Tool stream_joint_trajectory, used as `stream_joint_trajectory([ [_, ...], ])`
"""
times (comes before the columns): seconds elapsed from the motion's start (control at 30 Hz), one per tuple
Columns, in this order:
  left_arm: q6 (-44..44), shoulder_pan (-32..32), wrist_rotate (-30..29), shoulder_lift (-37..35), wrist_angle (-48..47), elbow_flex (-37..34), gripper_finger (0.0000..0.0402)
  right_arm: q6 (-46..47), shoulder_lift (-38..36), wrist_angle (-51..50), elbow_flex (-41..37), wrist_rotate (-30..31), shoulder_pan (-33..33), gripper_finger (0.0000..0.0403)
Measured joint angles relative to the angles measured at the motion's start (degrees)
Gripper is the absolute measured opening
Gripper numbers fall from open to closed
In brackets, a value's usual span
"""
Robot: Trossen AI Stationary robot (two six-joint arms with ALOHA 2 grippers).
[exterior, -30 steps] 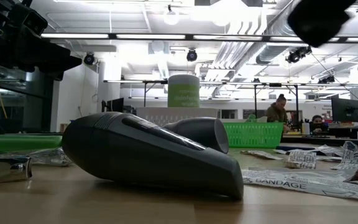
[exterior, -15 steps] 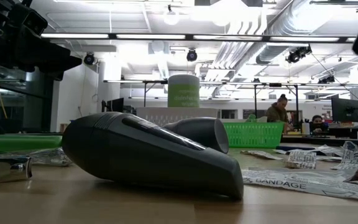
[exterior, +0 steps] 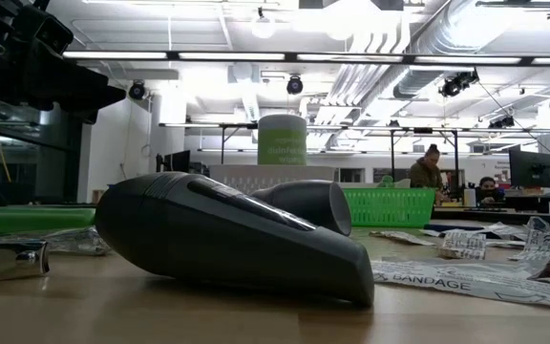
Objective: Pick & Place Travel size toiletries
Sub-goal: Put the green shampoo into the small white bin
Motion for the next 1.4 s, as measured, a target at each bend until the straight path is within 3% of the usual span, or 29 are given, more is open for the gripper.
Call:
stream_joint_trajectory([
  [0.2, 0.0, 0.0, 0.0, 0.0, 0.0, 0.0, 0.0188, 3.6, 1.1, -10.0, -1.2, -0.6, -3.4, 0.0136],
  [0.47, 0.0, 0.0, 0.0, 0.0, 0.0, 0.0, 0.0188, -1.7, 8.9, -1.2, -1.3, -2.2, -4.3, 0.0136],
  [0.63, 0.0, 0.0, 0.0, 0.0, 0.0, 0.0, 0.0188, 6.5, 14.2, 0.4, -1.3, -7.8, -6.1, 0.0138],
  [0.77, 0.0, 0.0, 0.0, 0.0, 0.0, 0.0, 0.0188, 4.8, 17.5, 0.7, -1.3, -9.2, -7.4, 0.0163],
  [1.07, 0.0, 0.0, 0.0, 0.0, 0.0, 0.0, 0.0188, 4.0, 18.8, 5.7, -1.3, -9.1, -9.0, 0.0263],
  [1.2, 0.0, 0.0, 0.0, 0.0, 0.0, 0.0, 0.0188, 6.4, 18.8, 5.2, -1.3, -7.2, -8.7, 0.0273],
  [1.4, 0.0, 0.0, 0.0, 0.0, 0.0, 0.0, 0.0188, 8.6, 18.8, 6.1, -1.3, -3.7, -8.4, 0.0259],
])
